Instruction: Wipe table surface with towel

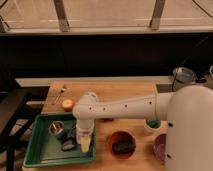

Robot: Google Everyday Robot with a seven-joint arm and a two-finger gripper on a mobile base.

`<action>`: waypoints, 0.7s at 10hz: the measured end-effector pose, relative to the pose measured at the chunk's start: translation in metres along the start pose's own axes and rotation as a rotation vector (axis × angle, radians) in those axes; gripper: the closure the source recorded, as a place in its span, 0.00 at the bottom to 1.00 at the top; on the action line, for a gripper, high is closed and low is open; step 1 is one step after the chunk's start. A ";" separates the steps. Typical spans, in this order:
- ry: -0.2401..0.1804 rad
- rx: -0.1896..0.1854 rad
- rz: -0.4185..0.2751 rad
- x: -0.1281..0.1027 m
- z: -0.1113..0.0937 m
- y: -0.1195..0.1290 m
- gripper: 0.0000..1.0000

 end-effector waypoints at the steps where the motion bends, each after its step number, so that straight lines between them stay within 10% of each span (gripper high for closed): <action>1: -0.001 -0.003 -0.010 -0.006 0.012 -0.003 0.27; 7: -0.005 0.005 -0.023 -0.011 0.015 -0.006 0.74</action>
